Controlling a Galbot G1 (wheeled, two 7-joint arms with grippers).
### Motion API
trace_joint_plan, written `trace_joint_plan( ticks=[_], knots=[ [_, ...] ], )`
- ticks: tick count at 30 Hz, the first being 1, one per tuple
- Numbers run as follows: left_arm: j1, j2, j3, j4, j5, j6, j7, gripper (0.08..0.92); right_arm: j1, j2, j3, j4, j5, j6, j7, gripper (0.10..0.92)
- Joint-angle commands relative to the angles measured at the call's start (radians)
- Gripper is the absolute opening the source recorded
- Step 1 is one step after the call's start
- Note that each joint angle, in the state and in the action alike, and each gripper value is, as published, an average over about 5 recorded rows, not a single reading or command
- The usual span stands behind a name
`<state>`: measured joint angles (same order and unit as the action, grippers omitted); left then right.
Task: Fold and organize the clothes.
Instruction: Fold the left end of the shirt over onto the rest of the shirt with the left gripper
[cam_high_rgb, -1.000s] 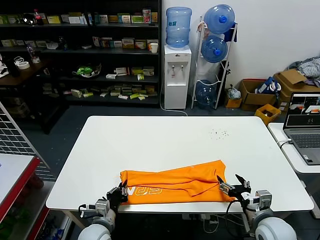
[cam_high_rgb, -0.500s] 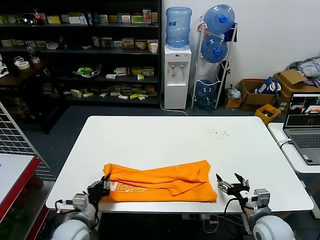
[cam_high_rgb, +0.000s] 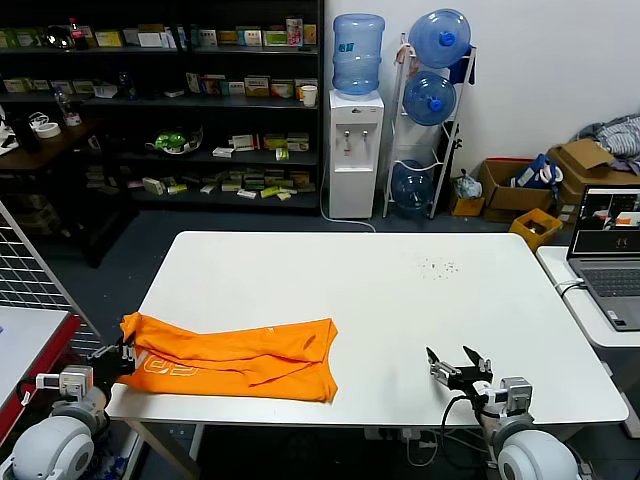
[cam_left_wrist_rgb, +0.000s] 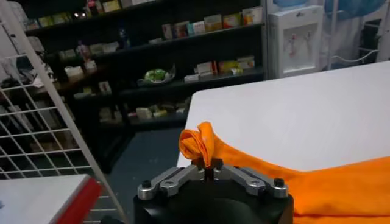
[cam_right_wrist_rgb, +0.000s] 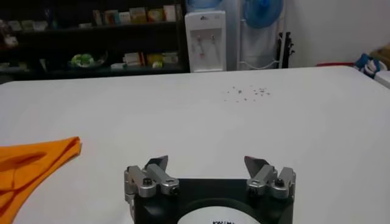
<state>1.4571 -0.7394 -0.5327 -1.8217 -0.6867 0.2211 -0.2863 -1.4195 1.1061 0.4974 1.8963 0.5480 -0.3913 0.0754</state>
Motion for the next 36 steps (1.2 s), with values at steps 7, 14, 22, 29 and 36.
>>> trace_joint_plan(
  ticks=[7,14,22,29,36],
  knots=[
    [-0.163,-0.264,0.348,-0.292,-0.201,0.197,-0.185,0.131,-0.035,0.034,0.017,0.020,-0.032,-0.006,0.007,0.823],
    [-0.269,-0.387,0.451,-0.257,-0.219,0.228,-0.246,0.131,-0.040,0.056,0.012,0.022,-0.046,-0.010,0.011,0.823],
    [-0.331,-0.476,0.496,-0.188,-0.188,0.228,-0.277,0.131,-0.037,0.068,0.001,0.022,-0.054,-0.013,0.014,0.823],
    [-0.341,-0.517,0.537,-0.161,-0.166,0.227,-0.288,0.131,-0.034,0.063,0.003,0.017,-0.051,-0.013,0.014,0.823],
    [-0.342,-0.562,0.535,-0.112,-0.096,0.184,-0.233,0.177,-0.027,0.066,-0.003,0.011,-0.050,-0.013,0.012,0.823]
  ],
)
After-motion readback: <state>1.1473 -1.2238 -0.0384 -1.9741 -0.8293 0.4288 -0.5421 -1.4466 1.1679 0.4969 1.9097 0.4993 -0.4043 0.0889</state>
